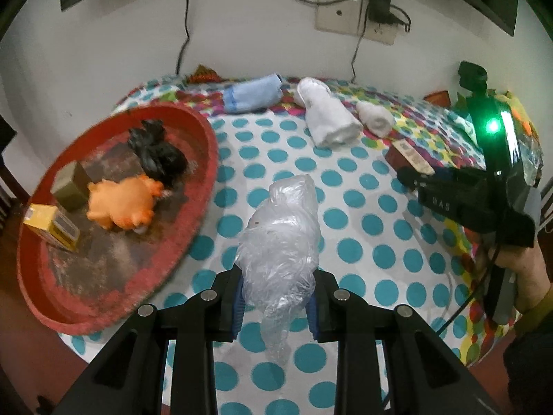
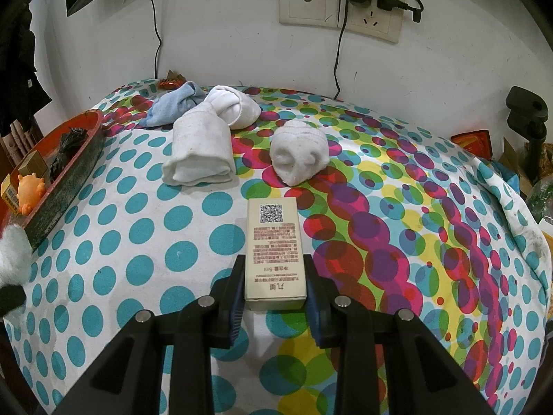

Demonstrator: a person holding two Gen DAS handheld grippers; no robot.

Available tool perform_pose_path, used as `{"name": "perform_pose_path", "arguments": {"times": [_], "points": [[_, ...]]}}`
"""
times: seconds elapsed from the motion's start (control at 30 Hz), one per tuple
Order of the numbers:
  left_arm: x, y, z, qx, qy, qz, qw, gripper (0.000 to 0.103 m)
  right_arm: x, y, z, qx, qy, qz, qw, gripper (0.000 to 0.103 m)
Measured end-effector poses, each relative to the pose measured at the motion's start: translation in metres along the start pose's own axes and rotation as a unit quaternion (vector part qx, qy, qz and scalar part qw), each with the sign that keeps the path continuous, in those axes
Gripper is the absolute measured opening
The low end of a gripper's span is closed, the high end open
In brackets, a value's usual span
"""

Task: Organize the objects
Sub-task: 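Carry the clear plastic bag with the left gripper over the red tray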

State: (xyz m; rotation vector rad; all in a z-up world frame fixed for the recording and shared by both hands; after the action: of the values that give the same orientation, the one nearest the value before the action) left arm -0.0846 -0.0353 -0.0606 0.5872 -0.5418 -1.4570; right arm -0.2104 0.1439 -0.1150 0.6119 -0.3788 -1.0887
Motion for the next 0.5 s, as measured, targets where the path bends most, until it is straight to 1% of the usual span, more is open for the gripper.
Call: {"name": "perform_pose_path", "arguments": {"times": [0.13, 0.33, 0.5], "points": [[0.014, 0.003, 0.005, -0.003, 0.015, 0.005, 0.9999, 0.026, 0.000, 0.000, 0.000, 0.000, 0.000, 0.000, 1.000, 0.030], [0.038, 0.008, 0.010, -0.014, 0.038, 0.030, 0.9987, 0.026, 0.000, 0.000, 0.000, 0.000, 0.000, 0.001, 1.000, 0.030], [0.058, 0.010, 0.011, -0.018, 0.063, 0.042, 0.9970, 0.026, 0.000, 0.000, 0.000, 0.000, 0.000, 0.000, 1.000, 0.030]]}}
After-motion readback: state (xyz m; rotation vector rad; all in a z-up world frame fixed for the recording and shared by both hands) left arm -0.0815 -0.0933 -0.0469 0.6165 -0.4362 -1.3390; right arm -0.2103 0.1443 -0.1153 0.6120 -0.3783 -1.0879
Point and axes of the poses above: each gripper's, at about its wrist camera, not at the fingertips, and y roughly against the way its jaws point, x to its left, z to its top, the point moved 3 cm from there along -y, roughly the way its jaws point, and after that the axes turned 12 degrees about -x, right-handed, at the moved point
